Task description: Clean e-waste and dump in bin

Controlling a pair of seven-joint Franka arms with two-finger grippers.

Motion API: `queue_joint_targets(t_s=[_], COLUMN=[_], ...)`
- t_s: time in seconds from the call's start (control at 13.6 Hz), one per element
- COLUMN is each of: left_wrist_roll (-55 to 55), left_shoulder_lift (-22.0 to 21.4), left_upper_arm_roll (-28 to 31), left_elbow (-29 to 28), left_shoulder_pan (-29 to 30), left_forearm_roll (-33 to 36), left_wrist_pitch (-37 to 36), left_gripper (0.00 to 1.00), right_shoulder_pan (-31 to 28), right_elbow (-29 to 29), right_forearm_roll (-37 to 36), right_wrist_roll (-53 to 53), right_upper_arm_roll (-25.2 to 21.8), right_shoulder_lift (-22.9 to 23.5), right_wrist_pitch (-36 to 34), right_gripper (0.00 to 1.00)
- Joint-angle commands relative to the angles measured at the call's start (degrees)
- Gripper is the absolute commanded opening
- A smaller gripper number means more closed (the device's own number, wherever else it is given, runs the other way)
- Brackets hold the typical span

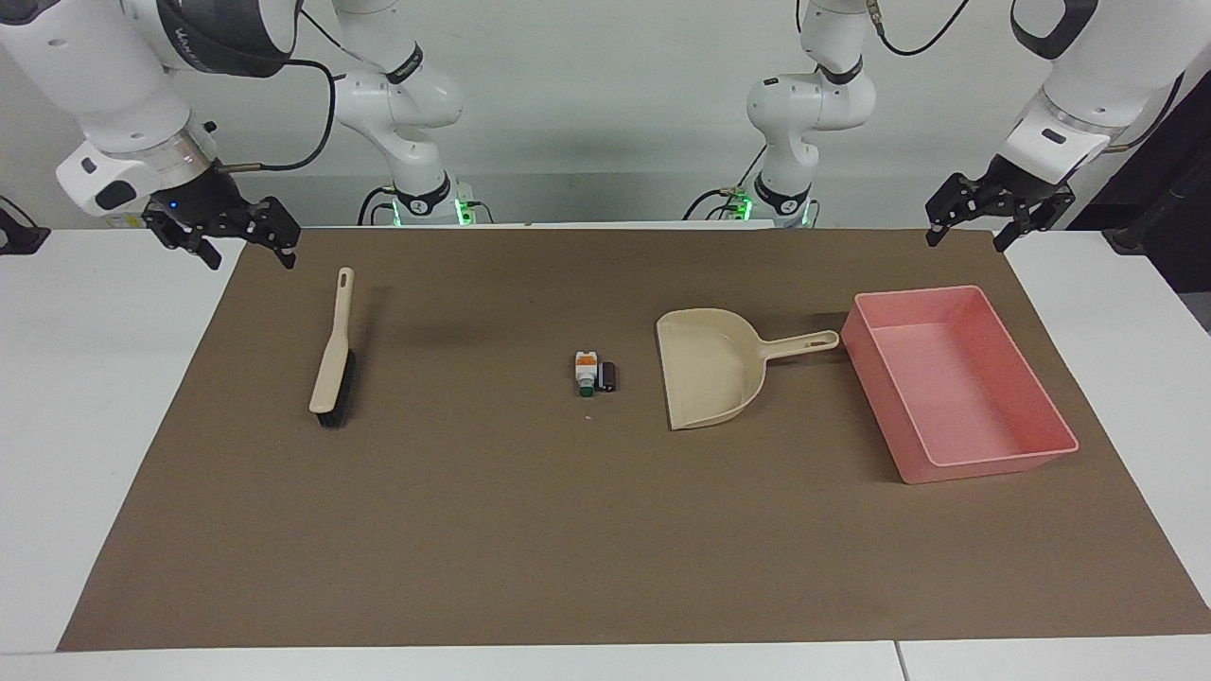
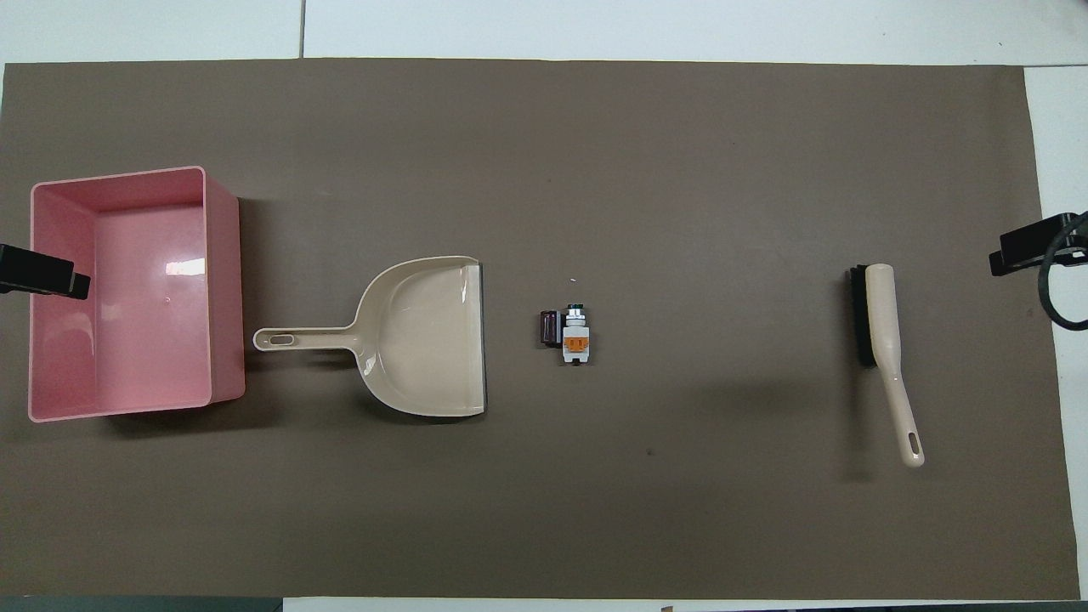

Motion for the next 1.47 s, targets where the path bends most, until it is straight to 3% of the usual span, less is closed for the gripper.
queue_joint_targets(t_s=[0.0,0.73,1.25,1.39], left_wrist_roll=[-0.85,-1.47,-0.59,2.99], left_shoulder_lift=[0.99,0.29,0.11,-0.06], left_upper_arm_roll=[0.09,0.17,0.17,0.09], left_elbow=[1.85,0.79,0.26,-0.87], left_shoulder_pan=[-0.01,0.08,0.87,0.87], left_forearm_roll=[2.54,1.94,2.12,2.12], left_wrist_pitch=[-1.72,-1.38,-1.02,0.73], left_gripper=[1.0,1.0,1.0,0.99], right_shoulder_pan=[-0.08,-0.08,-0.34,-0.08], right_elbow=[-1.89,-2.41,-12.94,-22.4], right_forearm_roll=[1.0,1.09,1.27,1.35], right_wrist_roll=[0.1,0.19,-0.95,-0.86], right_upper_arm_roll=[0.09,0.09,0.09,0.09], right_shoulder_lift=[-1.39,-1.74,-6.83,-10.86], right_wrist_pitch=[0.42,0.25,0.95,8.54], right_gripper=[0.99,0.99,0.99,0.99])
